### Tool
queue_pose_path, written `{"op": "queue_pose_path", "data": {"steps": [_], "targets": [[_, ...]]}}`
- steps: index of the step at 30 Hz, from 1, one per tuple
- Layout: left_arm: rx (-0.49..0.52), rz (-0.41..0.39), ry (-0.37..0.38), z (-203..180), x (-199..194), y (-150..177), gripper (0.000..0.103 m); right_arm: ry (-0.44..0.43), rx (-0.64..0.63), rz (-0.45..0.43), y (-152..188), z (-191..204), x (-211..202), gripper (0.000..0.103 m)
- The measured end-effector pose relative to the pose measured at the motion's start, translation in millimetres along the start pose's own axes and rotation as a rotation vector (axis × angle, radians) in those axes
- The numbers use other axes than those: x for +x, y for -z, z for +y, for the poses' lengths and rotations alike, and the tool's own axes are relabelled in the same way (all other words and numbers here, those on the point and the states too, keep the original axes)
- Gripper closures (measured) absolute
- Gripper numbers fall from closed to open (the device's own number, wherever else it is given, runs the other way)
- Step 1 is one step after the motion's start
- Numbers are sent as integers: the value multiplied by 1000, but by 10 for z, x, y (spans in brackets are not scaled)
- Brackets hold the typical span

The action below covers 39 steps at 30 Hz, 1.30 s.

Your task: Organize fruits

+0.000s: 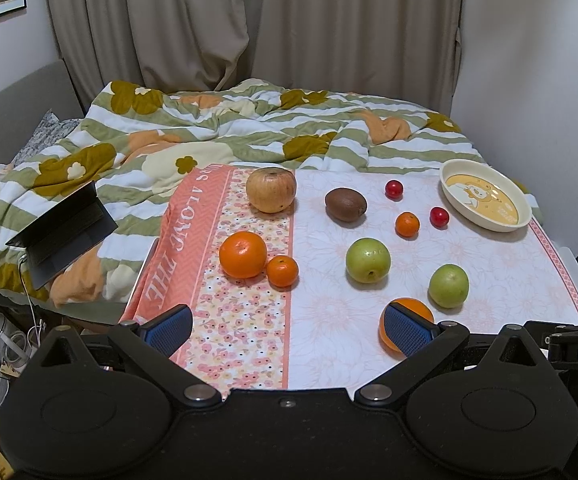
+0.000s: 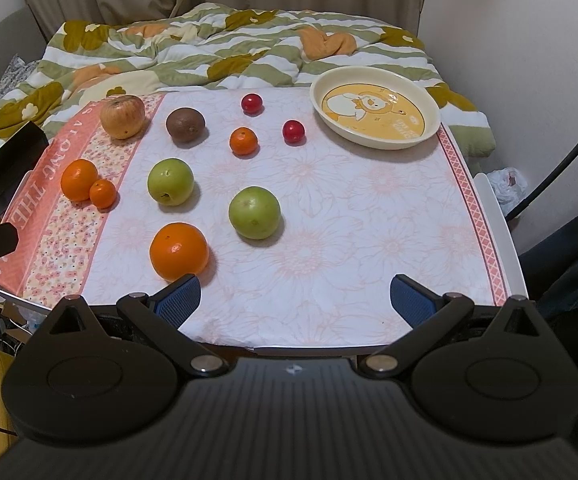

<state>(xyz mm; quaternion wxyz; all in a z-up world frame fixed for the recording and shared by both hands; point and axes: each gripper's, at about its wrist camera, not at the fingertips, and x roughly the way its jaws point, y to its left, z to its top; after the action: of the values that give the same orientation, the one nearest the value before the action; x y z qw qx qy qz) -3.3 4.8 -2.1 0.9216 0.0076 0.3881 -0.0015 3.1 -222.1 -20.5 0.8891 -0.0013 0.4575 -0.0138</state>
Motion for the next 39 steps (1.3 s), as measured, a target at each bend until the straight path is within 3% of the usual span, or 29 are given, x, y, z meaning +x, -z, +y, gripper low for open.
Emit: {"op": "queue_pose_path", "data": {"steps": [25, 39], "targets": [[16, -9, -13, 241, -64, -103, 0, -4, -2, -18, -88, 216, -107, 0], [50, 35, -9, 833, 650, -369, 0, -2, -39, -41, -401, 723, 381, 0]]}}
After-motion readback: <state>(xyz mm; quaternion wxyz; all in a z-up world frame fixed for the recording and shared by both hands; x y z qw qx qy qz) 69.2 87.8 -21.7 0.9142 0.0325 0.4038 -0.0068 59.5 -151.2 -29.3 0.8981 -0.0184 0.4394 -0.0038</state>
